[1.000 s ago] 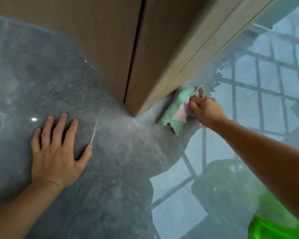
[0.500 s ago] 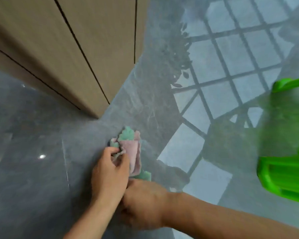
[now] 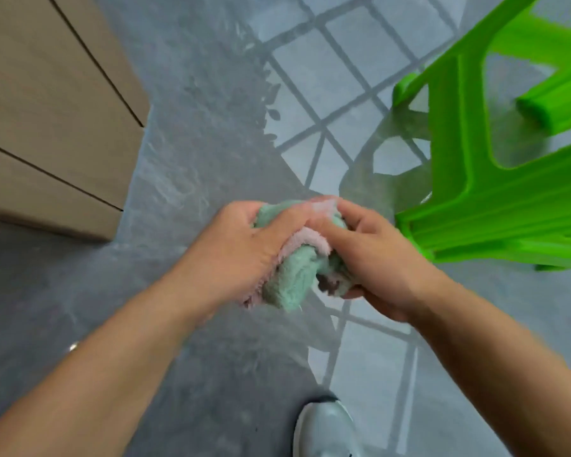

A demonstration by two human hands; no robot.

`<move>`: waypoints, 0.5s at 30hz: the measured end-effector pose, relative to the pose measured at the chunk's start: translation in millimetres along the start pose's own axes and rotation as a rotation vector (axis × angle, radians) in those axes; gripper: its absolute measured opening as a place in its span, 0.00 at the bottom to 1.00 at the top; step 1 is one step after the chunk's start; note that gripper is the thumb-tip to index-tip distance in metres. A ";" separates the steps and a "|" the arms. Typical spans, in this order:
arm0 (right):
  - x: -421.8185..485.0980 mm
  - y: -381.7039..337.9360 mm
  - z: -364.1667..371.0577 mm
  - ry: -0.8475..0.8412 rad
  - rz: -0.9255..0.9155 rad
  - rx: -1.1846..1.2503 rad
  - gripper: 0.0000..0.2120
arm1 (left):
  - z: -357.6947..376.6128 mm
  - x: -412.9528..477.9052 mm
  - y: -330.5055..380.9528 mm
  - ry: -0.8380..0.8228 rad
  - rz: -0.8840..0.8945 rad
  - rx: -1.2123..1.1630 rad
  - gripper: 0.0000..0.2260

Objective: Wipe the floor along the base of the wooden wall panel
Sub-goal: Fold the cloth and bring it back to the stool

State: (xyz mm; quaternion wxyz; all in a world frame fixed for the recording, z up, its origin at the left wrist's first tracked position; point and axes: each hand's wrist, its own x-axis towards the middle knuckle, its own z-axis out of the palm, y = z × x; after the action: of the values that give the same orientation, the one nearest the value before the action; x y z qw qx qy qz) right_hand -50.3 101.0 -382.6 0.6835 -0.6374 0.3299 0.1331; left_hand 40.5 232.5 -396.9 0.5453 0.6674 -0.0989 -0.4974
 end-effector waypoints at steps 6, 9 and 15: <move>-114.9 -142.0 -56.3 0.299 -0.284 -0.219 0.05 | 49.9 -90.9 150.9 -0.017 0.021 -0.116 0.20; -178.8 -201.0 -105.2 0.481 -0.301 -0.307 0.06 | 101.3 -117.5 233.5 0.088 -0.044 -0.194 0.22; -261.0 -243.0 -224.3 0.766 -0.214 -0.258 0.11 | 224.9 -91.5 358.3 0.122 -0.047 -0.158 0.20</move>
State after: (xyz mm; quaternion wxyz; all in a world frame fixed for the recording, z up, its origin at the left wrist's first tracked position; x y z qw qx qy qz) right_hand -161.9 -88.8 -23.4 0.4360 -0.7519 0.4728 -0.1450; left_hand -30.5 14.4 -29.8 0.5895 0.6533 -0.0103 -0.4749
